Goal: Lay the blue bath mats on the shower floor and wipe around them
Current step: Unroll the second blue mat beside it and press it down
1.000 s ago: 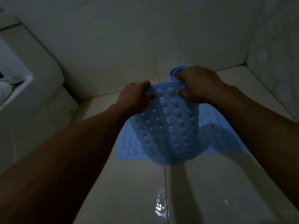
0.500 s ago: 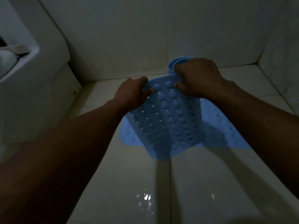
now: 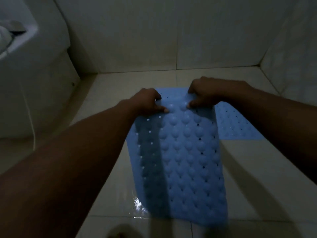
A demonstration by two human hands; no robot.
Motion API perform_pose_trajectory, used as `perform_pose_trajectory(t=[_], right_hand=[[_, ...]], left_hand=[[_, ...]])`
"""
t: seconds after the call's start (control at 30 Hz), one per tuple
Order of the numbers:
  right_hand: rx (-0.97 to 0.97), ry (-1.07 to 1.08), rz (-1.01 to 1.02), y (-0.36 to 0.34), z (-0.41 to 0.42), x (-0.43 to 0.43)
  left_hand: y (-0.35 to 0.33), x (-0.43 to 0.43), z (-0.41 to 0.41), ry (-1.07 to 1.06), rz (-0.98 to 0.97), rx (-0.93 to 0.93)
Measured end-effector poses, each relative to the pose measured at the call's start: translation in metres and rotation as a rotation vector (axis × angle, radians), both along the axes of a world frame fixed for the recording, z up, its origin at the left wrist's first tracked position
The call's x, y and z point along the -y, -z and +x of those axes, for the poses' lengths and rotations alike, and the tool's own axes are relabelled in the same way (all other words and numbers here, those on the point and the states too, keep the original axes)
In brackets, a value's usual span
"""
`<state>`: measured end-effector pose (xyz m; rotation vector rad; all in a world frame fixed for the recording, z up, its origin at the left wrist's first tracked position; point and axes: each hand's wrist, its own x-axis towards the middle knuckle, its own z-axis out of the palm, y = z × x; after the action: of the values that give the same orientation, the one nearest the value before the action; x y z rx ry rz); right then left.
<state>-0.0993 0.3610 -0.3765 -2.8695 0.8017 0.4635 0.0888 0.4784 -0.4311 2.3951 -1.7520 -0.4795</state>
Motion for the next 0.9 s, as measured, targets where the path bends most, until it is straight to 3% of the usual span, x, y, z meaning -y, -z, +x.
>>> perform_pose_trajectory(t=[0.17, 0.33, 0.47, 0.6, 0.7, 0.77, 0.9], right_hand=[[-0.165, 0.078, 0.050, 0.097, 0.012, -0.014], [-0.135, 0.212, 0.149, 0.175, 0.002, -0.015], [-0.036, 0.304, 0.239, 0.216, -0.016, -0.015], [0.263, 0.378, 0.320, 0.240, -0.027, -0.021], [0.409, 0.479, 0.274, 0.251, -0.033, -0.026], [0.382, 0.558, 0.232, 0.255, -0.036, -0.027], [0.282, 0.786, 0.423, 0.262, -0.045, -0.025]], left_hand=[[0.089, -0.029, -0.009, -0.039, 0.123, -0.082], [0.162, -0.051, -0.027, -0.088, 0.171, -0.049], [0.183, -0.054, -0.031, -0.123, 0.161, -0.051], [0.193, -0.055, -0.027, -0.117, 0.091, 0.004], [0.200, -0.055, -0.020, -0.120, 0.077, 0.049], [0.206, -0.058, -0.016, -0.130, 0.072, 0.104], [0.229, -0.084, -0.040, -0.207, 0.046, 0.184]])
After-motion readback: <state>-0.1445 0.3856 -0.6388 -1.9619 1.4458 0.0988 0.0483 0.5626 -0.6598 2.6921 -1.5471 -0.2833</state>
